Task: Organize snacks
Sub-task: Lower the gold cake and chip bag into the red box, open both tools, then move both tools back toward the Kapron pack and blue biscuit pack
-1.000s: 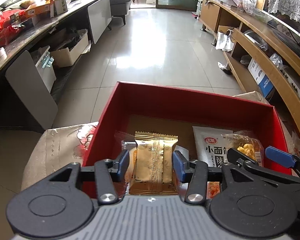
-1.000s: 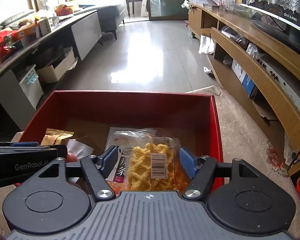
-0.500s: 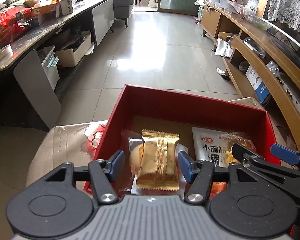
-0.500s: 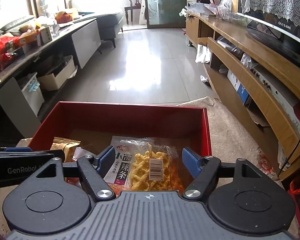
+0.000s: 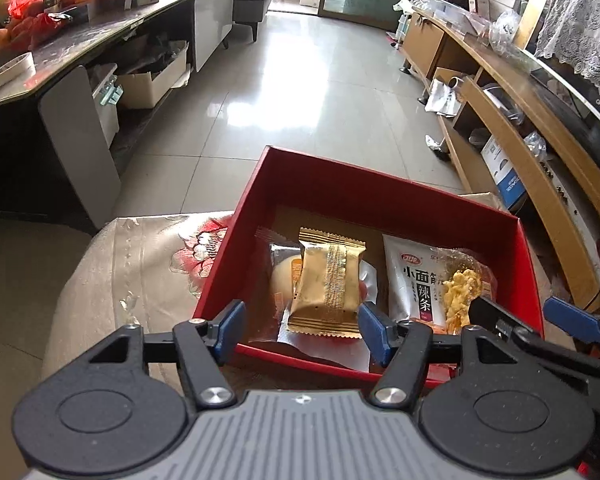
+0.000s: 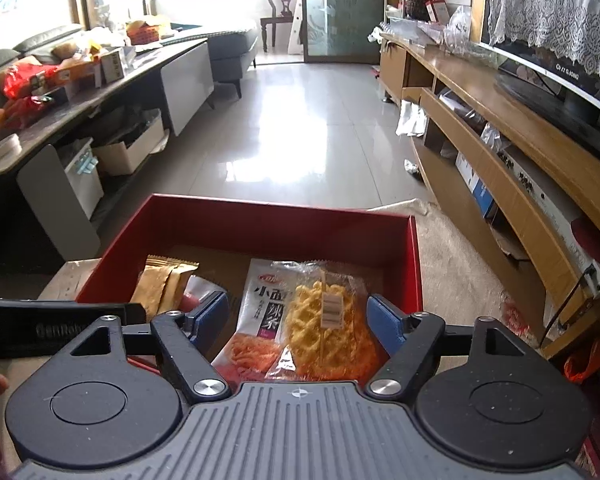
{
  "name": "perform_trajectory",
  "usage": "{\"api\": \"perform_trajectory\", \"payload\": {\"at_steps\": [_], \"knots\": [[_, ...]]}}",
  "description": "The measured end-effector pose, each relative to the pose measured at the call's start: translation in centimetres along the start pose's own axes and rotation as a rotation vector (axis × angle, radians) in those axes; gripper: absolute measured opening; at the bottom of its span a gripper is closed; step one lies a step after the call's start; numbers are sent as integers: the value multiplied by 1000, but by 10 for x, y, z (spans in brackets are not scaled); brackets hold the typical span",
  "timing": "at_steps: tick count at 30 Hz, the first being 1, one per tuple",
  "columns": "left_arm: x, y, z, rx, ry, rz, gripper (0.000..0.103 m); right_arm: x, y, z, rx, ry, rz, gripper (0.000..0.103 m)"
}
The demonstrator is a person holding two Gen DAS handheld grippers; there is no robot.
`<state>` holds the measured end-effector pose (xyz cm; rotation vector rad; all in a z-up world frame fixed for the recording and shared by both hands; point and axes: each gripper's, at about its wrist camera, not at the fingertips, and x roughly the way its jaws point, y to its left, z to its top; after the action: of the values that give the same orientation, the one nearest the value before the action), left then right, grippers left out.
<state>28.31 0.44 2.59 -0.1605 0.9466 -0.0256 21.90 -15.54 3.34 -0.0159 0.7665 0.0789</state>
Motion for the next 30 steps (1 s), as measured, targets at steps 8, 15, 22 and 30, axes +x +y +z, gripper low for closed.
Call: {"api": "perform_trajectory", "payload": {"at_steps": [8, 15, 22, 30], "knots": [[-10, 16, -26, -3, 53, -7, 59, -16, 6, -15, -40, 21, -15, 82], [-11, 19, -62, 11, 140, -36, 60, -39, 9, -44, -68, 62, -7, 83], [6, 13, -83, 33, 204, -20, 60, -57, 8, -75, -74, 128, 19, 84], [17, -1, -94, 121, 226, -3, 78, -74, -3, -98, -37, 170, 55, 85]]}}
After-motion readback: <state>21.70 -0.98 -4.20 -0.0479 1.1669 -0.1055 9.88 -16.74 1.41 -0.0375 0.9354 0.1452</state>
